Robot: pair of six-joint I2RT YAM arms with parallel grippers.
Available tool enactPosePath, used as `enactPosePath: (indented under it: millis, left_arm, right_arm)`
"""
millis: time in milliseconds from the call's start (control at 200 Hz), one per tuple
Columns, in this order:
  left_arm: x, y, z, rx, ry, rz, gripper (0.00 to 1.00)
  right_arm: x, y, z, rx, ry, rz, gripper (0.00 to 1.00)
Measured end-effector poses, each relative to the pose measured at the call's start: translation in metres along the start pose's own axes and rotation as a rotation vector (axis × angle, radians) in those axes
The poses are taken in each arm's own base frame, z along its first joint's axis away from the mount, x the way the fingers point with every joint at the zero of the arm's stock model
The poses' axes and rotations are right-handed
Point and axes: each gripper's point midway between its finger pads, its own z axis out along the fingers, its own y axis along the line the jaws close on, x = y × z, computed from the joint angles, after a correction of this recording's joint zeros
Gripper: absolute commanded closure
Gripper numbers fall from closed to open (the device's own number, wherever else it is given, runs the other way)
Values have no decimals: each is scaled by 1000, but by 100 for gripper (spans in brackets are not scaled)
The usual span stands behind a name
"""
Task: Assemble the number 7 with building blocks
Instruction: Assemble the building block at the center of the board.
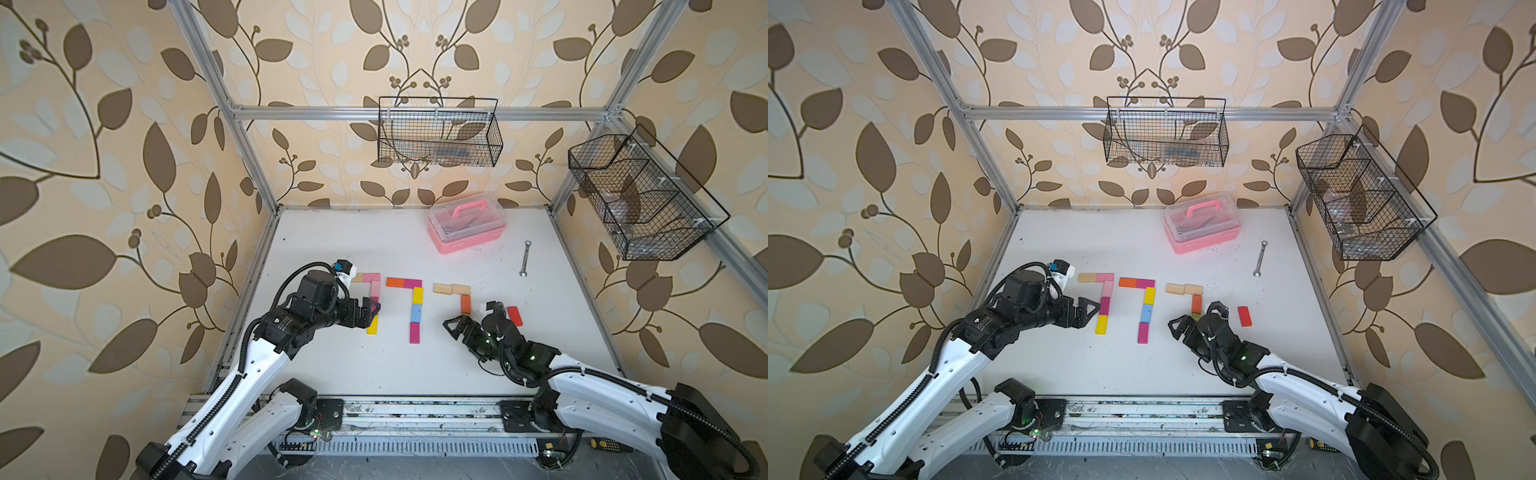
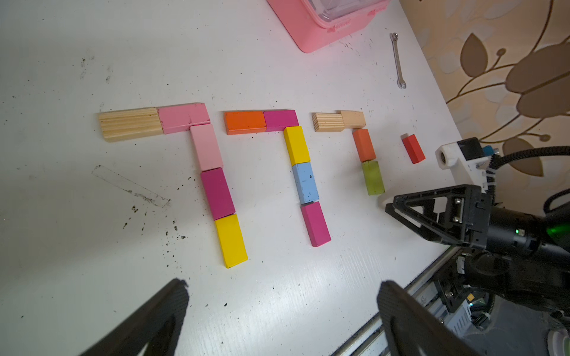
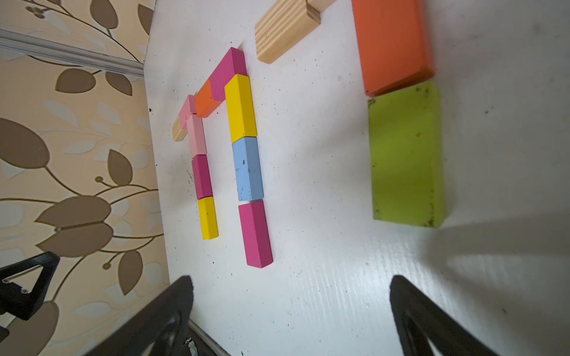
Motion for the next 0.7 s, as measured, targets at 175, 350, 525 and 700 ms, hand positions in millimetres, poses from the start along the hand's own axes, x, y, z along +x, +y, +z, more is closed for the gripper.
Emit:
enactPosePath:
  millis: [175, 350, 525, 700]
  left_arm:
    - [2, -2, 2, 14, 17, -1, 1]
    - [3, -3, 2, 21, 19, 1, 1]
    - [3, -5, 2, 32, 23, 2, 1]
    - [3, -5, 2, 34, 23, 3, 1]
  right_arm:
    - [0, -12, 9, 22, 9, 17, 0]
    - [-6, -15, 13, 19, 1, 39, 0]
    - [-15, -17, 14, 6, -15, 60, 0]
    - [-23, -20, 13, -10, -33, 78, 0]
